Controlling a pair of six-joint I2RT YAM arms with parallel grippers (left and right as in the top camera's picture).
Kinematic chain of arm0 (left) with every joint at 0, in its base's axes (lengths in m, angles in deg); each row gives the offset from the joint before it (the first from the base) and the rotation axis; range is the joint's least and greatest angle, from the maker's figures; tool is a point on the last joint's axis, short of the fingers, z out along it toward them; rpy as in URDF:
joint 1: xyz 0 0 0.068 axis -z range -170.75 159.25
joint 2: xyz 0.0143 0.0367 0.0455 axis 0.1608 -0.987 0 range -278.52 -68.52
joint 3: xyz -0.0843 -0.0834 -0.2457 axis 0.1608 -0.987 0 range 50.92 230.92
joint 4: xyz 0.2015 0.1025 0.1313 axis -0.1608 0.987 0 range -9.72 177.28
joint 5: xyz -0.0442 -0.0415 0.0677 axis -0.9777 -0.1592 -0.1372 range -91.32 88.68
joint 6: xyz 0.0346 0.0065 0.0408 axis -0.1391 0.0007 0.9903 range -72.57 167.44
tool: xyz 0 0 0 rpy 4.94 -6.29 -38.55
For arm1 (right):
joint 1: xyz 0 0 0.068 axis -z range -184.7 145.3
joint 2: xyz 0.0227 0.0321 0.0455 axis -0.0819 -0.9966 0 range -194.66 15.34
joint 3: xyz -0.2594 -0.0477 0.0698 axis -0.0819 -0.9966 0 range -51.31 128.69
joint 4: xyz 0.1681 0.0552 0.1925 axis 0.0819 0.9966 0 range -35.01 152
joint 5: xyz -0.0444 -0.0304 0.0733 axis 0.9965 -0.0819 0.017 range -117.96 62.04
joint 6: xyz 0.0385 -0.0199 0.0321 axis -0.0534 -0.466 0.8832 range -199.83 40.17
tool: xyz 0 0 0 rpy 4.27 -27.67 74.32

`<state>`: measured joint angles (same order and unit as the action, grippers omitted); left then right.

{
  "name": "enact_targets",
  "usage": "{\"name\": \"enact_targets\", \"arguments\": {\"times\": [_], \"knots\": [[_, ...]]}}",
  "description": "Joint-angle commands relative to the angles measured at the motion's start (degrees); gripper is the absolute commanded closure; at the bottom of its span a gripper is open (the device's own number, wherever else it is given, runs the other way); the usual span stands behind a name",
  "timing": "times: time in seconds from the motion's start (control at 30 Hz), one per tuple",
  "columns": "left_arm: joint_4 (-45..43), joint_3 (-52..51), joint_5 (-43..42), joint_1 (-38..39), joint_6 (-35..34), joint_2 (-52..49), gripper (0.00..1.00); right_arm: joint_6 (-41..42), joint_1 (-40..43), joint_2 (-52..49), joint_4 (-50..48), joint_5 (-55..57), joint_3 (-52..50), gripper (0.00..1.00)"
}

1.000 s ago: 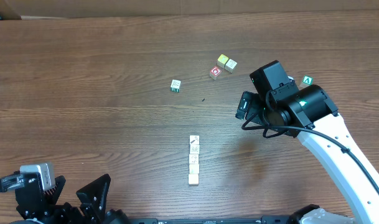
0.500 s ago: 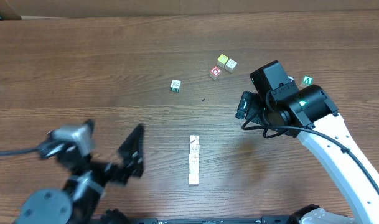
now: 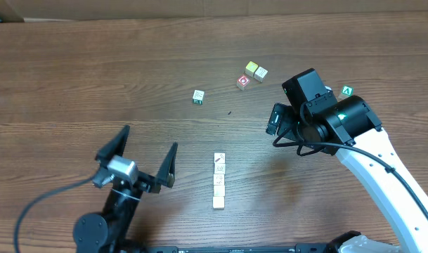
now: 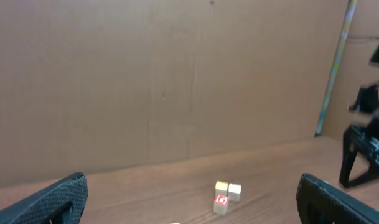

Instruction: Flip 5 blocks

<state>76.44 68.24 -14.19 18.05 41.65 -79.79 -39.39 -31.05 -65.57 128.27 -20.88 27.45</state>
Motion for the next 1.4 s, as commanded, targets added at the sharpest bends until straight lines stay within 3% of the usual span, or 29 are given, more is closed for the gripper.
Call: {"name": "enact_targets", "arguments": {"times": [0.0,0.4,0.6,0.73,1.37], "knots": [[-0.96,-6.36,-2.14,-2.51,1.55,6.23,0.0,-0.2,0.07,0.55,-0.11,0.81,1.11,0.0],[0.07,-16.98,5.86,-4.87,1.53,11.1,0.0,-0.2,0.07,0.55,-0.11,0.81,1.11,0.0],[7.87,-17.05,6.14,-8.31,1.57,11.1,0.0,-0.2,0.07,0.55,-0.11,0.81,1.11,0.0],[7.96,-17.05,6.4,-9.2,4.79,11.1,0.0,-0.2,0.07,0.55,-0.11,0.81,1.11,0.0],[7.87,-17.05,6.88,-9.2,4.68,11.1,0.0,-0.2,0.07,0.55,-0.11,0.81,1.11,0.0]]}}
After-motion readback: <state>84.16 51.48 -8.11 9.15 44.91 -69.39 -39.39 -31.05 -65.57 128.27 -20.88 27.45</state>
